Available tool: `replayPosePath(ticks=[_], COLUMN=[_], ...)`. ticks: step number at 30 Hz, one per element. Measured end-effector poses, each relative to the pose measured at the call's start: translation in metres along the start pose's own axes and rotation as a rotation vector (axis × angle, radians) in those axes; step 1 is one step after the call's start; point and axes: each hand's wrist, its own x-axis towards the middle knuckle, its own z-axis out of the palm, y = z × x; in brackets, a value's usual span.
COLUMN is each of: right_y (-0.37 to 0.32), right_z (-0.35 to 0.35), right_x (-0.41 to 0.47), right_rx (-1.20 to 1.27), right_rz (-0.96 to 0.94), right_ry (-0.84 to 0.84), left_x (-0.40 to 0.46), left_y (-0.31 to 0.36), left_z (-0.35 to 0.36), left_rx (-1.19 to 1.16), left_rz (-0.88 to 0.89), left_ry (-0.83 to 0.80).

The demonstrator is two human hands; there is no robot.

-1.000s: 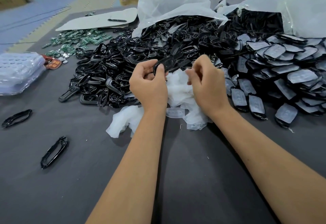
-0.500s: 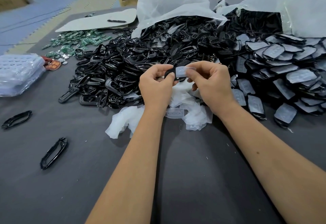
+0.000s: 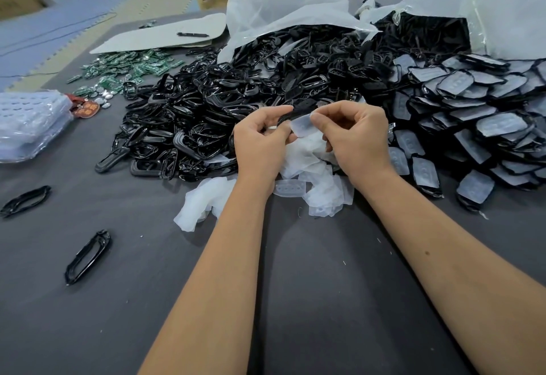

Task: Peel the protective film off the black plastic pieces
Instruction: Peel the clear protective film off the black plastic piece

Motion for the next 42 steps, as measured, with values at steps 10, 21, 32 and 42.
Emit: replayPosePath(ticks=[10,21,32,42], right_y=[-0.0053,-0.007,-0.0078,-0.0029], right_z=[0.0002,0.0017,0.0026,-0.0005], right_x=[-0.0031,-0.0034,-0.0041,0.0001], right_rx=[-0.117,-0.168,-0.193,-0.059], right_rz=[-0.011,-0.047,-0.043,0.09], right_ry=[0.129,0.168,0.15,0.07], left_x=[-0.0025,-0.003,-0.0044,-0.002], left_y=[0.0046,0.0012,0.0012,0.0001], left_z=[0.0013,0.0014,0.0051,0.003], left_rx=[-0.146,-0.09,-0.045,-0.07], left_rz=[-0.103,-0.032,-0.022,-0.051], left_ry=[-0.112,-0.124,-0.102,-0.087])
